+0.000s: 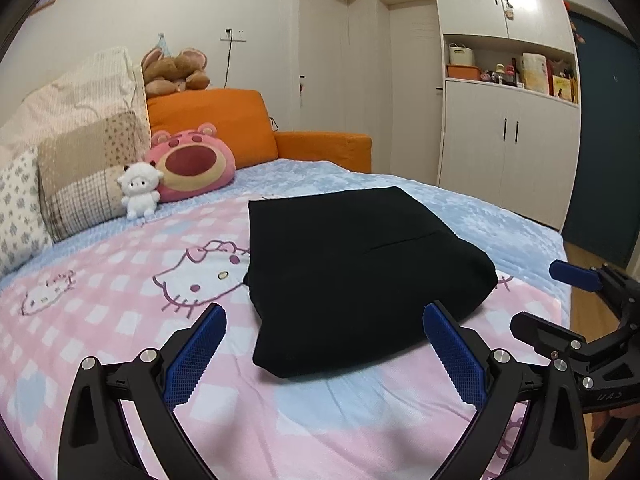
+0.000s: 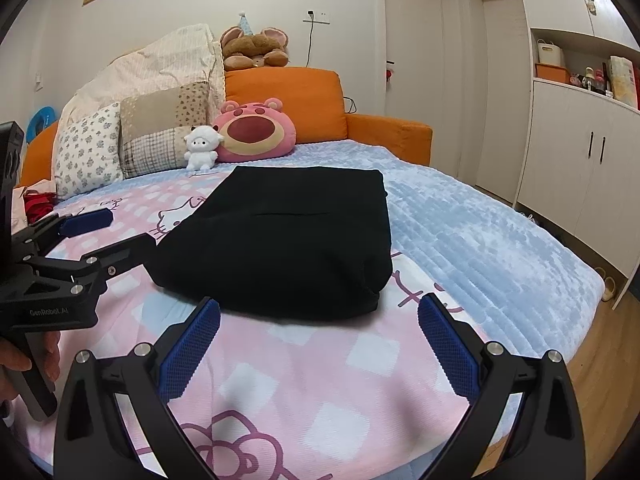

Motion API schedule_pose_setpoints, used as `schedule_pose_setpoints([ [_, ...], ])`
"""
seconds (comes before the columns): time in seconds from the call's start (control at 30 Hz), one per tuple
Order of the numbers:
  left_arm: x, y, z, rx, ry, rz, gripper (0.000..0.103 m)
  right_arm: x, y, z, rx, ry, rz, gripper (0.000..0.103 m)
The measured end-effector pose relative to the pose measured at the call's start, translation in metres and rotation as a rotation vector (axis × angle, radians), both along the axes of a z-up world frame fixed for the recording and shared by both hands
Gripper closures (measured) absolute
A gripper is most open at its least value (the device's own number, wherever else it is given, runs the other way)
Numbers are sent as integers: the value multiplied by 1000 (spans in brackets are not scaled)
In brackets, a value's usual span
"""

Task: Fold large clothes

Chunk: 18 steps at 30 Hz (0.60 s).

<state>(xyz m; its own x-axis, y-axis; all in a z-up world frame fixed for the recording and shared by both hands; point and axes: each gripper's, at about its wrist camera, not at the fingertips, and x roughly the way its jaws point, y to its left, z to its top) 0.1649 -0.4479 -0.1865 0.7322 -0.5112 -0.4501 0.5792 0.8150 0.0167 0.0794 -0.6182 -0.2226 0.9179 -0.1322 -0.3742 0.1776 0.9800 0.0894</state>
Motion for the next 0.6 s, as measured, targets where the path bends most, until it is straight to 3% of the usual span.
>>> schedule_pose_setpoints([
  [0.23,-4,-3,-5,22,-35,27,3,2,-2,-1,9,-5,-7,5],
  [0.43,5,2,-10,-20,48,24,3,4,-4,-2,18,-2,-5,5],
  [0.6,7,3,-12,-22,52,40,3,2,-5,-5,10,4,-2,5],
])
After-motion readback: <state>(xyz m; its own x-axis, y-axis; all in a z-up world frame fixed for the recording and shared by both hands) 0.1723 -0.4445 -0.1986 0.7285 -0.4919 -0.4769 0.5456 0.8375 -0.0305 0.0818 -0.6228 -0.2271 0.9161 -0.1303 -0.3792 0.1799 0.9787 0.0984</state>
